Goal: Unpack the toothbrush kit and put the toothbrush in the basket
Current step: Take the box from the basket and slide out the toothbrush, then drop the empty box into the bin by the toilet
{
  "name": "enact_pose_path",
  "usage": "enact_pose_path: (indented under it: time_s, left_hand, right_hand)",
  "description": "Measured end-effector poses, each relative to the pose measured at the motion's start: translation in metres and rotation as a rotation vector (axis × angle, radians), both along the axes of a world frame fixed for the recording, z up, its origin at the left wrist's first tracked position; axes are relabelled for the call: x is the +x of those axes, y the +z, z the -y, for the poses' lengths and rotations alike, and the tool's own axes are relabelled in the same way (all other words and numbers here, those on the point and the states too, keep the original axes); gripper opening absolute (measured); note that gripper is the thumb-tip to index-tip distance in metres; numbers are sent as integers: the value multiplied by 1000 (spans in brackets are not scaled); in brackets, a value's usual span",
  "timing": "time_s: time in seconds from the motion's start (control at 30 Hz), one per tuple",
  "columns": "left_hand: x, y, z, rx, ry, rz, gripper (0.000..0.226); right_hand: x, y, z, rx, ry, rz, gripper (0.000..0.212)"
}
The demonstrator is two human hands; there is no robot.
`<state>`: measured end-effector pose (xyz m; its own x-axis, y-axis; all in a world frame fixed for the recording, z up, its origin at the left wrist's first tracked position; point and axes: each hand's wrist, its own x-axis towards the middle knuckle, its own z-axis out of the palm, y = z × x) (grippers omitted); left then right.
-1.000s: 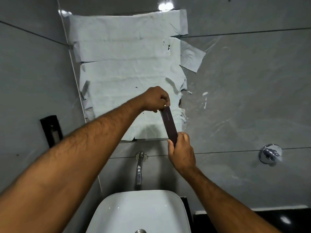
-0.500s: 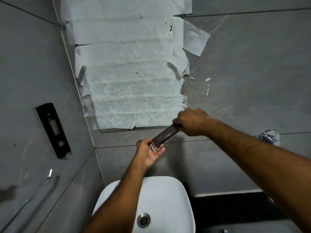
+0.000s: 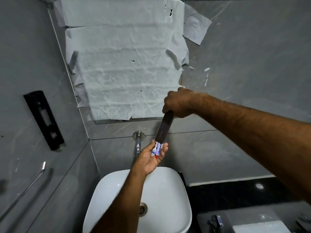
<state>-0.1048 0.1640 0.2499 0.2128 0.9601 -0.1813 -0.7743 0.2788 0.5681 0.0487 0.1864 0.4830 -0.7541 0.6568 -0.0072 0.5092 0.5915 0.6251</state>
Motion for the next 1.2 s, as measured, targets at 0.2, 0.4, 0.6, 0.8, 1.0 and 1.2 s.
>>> enact_pose_path:
  time_s: [0.2, 0.4, 0.6, 0.8, 1.0, 1.2]
  left_hand:
    - [-5, 22, 17, 206, -206, -357, 49]
    - [6, 40, 35, 345, -333, -481, 41]
    - [22, 12, 52, 360, -105, -793, 28]
    - [84, -21, 43, 308, 201, -928, 25]
    - [181, -62, 32, 317, 120, -992, 24]
    - [292, -135, 47, 156, -48, -1060, 21]
  right_hand:
    - [44, 3, -8, -83, -49, -182, 32]
    - [94, -22, -14, 47, -67, -447, 28]
    - [151, -109, -14, -36, -388, -997, 30]
    - [160, -228, 13, -529, -644, -1793, 32]
    - [193, -306, 58, -773, -738, -2183, 36]
    - [283, -382, 109, -717, -1018, -2192, 42]
